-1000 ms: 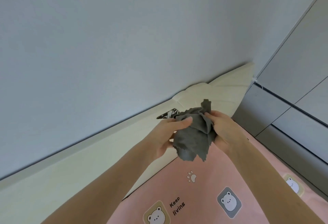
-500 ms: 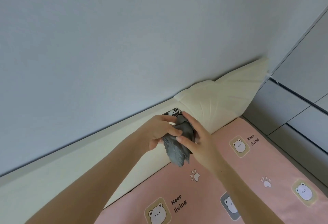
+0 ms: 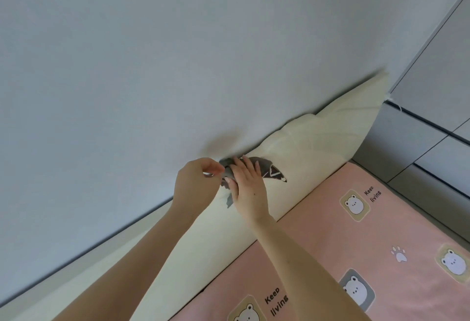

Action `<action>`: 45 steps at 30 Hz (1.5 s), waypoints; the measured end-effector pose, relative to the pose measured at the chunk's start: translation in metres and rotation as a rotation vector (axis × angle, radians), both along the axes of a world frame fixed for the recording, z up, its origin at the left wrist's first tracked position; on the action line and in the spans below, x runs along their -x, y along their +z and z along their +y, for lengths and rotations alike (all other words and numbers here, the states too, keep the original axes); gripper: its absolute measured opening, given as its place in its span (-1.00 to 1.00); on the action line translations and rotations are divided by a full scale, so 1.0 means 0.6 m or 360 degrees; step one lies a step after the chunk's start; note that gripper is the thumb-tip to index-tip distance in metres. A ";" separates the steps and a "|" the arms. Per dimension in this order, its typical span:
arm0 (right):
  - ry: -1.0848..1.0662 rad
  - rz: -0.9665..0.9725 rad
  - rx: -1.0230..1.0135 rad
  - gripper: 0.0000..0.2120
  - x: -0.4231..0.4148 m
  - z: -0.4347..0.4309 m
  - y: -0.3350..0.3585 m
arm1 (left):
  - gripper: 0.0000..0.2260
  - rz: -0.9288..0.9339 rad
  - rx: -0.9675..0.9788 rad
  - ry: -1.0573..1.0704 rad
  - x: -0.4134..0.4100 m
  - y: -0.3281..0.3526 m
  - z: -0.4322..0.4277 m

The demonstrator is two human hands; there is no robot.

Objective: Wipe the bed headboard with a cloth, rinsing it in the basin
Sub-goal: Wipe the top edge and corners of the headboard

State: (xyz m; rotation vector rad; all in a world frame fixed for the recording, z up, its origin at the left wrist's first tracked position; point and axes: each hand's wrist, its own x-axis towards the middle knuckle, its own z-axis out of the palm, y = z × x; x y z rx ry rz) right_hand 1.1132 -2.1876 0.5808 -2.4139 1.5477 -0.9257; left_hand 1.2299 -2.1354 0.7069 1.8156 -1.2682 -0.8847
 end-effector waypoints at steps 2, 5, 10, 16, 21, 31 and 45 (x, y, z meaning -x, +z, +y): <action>0.0084 0.0070 0.0054 -0.60 0.025 -0.016 -0.006 | -0.84 -0.0028 0.0028 -0.0065 -0.001 0.002 -0.014; -0.0048 0.0170 0.0134 -0.68 0.082 -0.064 -0.009 | -0.83 -0.0009 -0.0001 -0.0153 0.002 0.004 -0.030; -0.0034 0.0466 0.0158 -0.69 0.144 -0.130 0.011 | -0.81 0.0014 0.0054 -0.0240 0.012 -0.008 -0.054; -0.0238 0.0255 -0.0119 -0.51 0.215 -0.211 0.053 | -0.81 -0.0236 0.0072 -0.0246 0.052 -0.034 -0.080; -0.0243 0.0198 0.0034 -0.74 0.221 -0.231 0.042 | -0.82 -0.0611 0.0098 -0.0296 0.109 -0.055 -0.101; 0.0426 0.0183 0.0419 -0.74 0.161 -0.148 -0.015 | -0.85 -0.0703 0.0105 0.0070 0.179 -0.054 -0.121; -0.0142 0.0159 0.0089 -0.70 0.316 -0.304 0.039 | -0.83 -0.0740 0.0256 -0.0159 0.150 -0.059 -0.139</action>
